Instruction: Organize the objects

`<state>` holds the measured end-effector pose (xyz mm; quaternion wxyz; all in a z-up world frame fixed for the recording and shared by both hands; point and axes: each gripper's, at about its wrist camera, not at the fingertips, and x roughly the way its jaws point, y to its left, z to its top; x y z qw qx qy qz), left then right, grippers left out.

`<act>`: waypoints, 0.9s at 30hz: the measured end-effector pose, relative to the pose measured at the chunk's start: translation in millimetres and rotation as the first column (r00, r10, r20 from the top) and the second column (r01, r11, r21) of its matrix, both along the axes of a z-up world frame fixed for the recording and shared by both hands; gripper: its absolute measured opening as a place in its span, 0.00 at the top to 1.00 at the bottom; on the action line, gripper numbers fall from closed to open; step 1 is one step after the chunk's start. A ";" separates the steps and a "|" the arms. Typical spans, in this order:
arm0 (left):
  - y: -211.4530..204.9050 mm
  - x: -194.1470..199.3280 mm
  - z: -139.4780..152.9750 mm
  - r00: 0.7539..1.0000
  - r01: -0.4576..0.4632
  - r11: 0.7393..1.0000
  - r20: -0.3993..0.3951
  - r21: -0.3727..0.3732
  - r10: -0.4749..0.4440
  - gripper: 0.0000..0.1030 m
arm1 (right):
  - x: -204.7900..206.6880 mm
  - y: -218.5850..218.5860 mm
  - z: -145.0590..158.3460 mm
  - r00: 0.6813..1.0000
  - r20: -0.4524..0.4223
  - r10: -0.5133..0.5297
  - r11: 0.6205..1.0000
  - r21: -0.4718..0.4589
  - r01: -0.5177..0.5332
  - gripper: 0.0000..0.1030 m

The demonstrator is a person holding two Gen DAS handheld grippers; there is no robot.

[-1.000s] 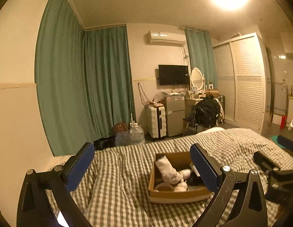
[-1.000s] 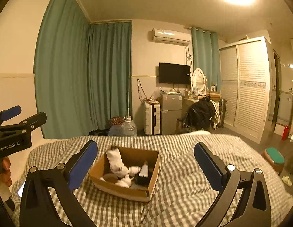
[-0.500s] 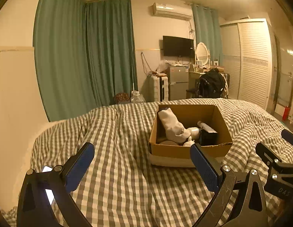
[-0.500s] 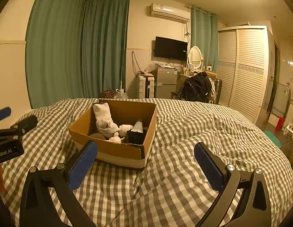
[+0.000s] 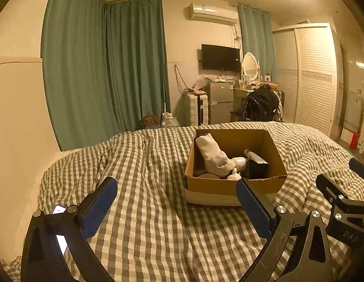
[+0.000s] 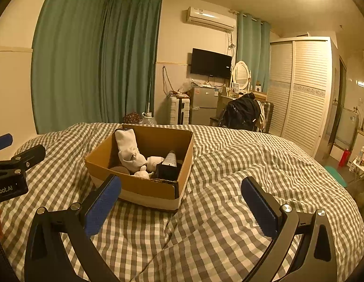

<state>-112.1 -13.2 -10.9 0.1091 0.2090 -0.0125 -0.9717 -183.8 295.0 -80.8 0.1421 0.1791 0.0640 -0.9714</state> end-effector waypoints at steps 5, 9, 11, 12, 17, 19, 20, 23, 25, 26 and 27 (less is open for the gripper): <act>1.3 -1.5 -2.0 1.000 0.000 1.000 0.005 -0.002 0.000 0.00 | -0.7 1.2 -0.1 1.000 0.006 -0.005 1.000 -0.007 0.005 0.00; 2.1 -1.7 -2.4 1.000 0.002 1.000 0.005 0.001 -0.002 0.00 | -2.2 3.2 -0.8 1.000 0.014 -0.010 1.000 -0.017 0.010 0.01; 2.6 -2.0 -2.6 1.000 0.004 1.000 0.008 -0.003 -0.004 0.00 | -2.9 4.1 -1.0 1.000 0.018 -0.012 1.000 -0.021 0.013 0.00; 3.0 -1.9 -2.7 1.000 0.003 1.000 0.008 -0.005 -0.003 0.00 | -3.1 4.1 -0.9 1.000 0.019 -0.012 1.000 -0.021 0.012 0.00; 2.5 -1.2 -2.9 1.000 0.001 1.000 0.007 0.001 -0.001 0.00 | -3.2 3.5 -1.6 1.000 0.017 -0.010 1.000 -0.015 0.011 0.00; 2.4 -1.3 -3.0 1.000 0.001 1.000 0.007 0.000 -0.001 0.00 | -3.7 3.7 -2.1 1.000 0.018 -0.009 1.000 -0.014 0.009 0.00; 2.4 -1.3 -2.9 1.000 0.001 1.000 0.008 0.000 -0.001 0.00 | -4.0 3.7 -2.2 1.000 0.018 -0.009 1.000 -0.013 0.009 0.00; 2.6 -1.3 -2.9 1.000 0.001 1.000 0.008 0.002 -0.001 0.00 | -4.8 3.7 -2.9 1.000 0.021 -0.009 1.000 -0.012 0.010 0.01; 2.8 -1.3 -2.8 1.000 -0.001 1.000 0.008 0.001 0.001 0.00 | -5.0 3.4 -3.2 1.000 0.021 -0.008 1.000 -0.011 0.009 0.00; 2.6 -1.2 -2.9 1.000 -0.004 1.000 0.008 0.001 0.003 0.00 | -5.0 3.5 -3.2 1.000 0.022 -0.008 1.000 -0.011 0.008 0.00; 2.0 -1.0 -2.9 1.000 -0.005 1.000 0.008 0.003 0.005 0.00 | -5.0 3.4 -3.5 1.000 0.023 -0.008 1.000 -0.011 0.008 0.00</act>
